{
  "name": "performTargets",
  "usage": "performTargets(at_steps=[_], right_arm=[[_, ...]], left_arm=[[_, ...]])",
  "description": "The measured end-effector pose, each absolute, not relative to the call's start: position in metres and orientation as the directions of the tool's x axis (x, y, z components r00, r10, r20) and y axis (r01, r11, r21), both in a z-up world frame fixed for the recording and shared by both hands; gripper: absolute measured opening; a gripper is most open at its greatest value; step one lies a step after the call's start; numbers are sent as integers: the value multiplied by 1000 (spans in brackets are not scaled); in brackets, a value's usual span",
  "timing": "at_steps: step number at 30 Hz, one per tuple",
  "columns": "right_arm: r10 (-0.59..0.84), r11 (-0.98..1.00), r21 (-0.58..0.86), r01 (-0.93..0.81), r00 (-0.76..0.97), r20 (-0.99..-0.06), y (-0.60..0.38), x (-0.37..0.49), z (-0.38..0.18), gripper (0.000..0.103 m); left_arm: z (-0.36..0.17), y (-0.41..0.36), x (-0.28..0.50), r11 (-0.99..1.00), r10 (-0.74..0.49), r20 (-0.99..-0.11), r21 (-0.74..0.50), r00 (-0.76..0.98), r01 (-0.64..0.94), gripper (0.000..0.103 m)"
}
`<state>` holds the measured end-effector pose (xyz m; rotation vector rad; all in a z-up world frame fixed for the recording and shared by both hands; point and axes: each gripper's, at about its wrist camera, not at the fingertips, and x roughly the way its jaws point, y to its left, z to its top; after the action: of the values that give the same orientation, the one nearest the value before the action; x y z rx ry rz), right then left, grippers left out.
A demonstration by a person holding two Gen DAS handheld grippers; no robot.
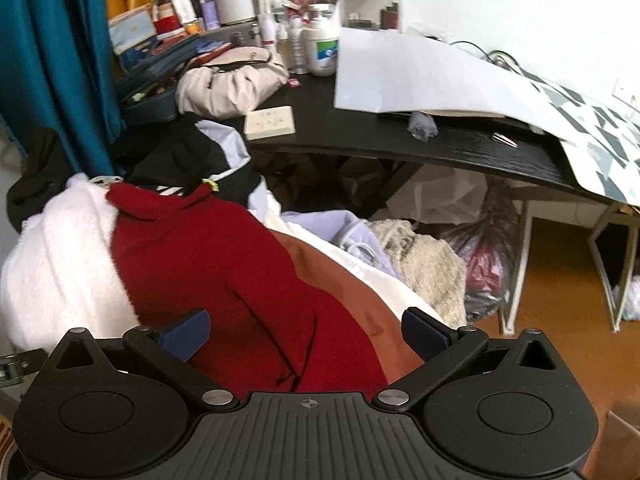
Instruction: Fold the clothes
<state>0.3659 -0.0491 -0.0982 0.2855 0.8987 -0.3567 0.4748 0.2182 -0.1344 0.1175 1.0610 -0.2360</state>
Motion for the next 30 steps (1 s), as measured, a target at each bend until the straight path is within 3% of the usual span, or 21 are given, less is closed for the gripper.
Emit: performTargets(at_steps=[12, 14, 16, 19, 22, 26, 30], right_arm=[[-241, 804, 98, 586, 472, -848, -80, 330, -129, 102], [-244, 800, 98, 592, 470, -848, -82, 327, -130, 102], [-242, 801, 102, 590, 475, -846, -82, 326, -129, 102], [-238, 810, 105, 577, 486, -841, -81, 328, -127, 102], [-227, 822, 109, 559, 498, -837, -80, 334, -126, 102], [-206, 841, 116, 528, 512, -834, -77, 345, -124, 102], [-183, 862, 120, 493, 524, -832, -71, 357, -125, 102]], left_arm=[[-169, 175, 503, 926, -52, -864, 146, 500, 348, 102], [-168, 178, 501, 928, -44, -856, 156, 516, 339, 93], [-164, 182, 501, 930, -24, -850, 174, 527, 324, 71], [-153, 191, 498, 936, -63, -853, 129, 518, 327, 53], [-143, 200, 493, 943, -105, -853, 77, 511, 323, 24], [-128, 210, 486, 952, -154, -849, 9, 506, 304, 9], [-117, 222, 484, 964, -125, -836, 25, 535, 265, 8]])
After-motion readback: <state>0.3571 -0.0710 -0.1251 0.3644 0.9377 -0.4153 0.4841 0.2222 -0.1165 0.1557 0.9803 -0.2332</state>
